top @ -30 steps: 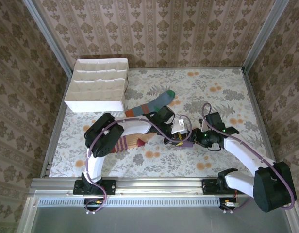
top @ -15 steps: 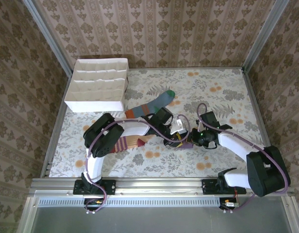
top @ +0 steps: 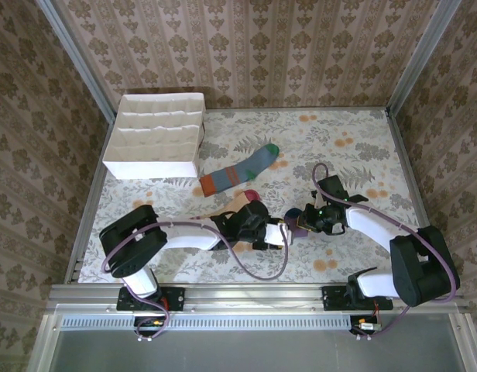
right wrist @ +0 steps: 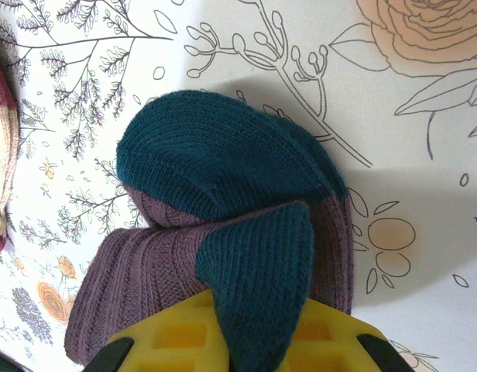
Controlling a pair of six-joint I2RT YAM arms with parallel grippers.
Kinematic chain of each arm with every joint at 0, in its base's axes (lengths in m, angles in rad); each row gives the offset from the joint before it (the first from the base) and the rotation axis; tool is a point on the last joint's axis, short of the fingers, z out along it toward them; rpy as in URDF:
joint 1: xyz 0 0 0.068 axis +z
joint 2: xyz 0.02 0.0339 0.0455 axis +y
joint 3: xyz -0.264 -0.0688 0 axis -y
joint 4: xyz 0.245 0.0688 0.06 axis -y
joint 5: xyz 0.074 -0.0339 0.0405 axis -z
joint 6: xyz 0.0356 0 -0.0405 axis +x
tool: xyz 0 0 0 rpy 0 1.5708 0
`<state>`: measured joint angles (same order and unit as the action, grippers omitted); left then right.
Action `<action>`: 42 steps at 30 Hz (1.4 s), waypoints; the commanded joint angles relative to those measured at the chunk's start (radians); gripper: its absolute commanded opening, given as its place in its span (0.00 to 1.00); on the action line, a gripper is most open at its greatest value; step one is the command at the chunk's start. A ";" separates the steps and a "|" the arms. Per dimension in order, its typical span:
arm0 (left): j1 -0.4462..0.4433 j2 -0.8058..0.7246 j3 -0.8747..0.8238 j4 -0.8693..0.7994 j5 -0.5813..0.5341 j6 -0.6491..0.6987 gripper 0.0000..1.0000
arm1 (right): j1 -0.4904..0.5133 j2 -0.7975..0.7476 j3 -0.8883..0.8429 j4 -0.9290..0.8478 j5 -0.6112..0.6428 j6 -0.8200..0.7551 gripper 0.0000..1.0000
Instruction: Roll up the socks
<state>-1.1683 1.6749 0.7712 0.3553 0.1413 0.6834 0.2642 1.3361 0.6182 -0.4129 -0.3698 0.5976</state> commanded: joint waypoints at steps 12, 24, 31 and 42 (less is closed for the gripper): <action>-0.045 0.177 0.038 0.155 -0.156 0.211 0.42 | -0.006 0.097 -0.010 -0.109 0.031 -0.032 0.06; -0.016 0.260 0.208 -0.203 -0.062 0.050 0.05 | -0.007 0.009 -0.020 -0.087 -0.012 -0.036 0.33; 0.033 0.252 0.308 -0.435 0.083 -0.151 0.00 | -0.014 -0.127 -0.023 -0.101 0.023 -0.010 0.56; 0.141 0.304 0.428 -0.583 0.385 -0.434 0.00 | -0.048 -0.334 -0.073 -0.148 0.105 0.047 0.59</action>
<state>-1.0496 1.9308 1.1809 -0.0837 0.4049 0.3706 0.2226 1.0283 0.5682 -0.5102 -0.2913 0.6147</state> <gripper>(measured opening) 0.023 0.582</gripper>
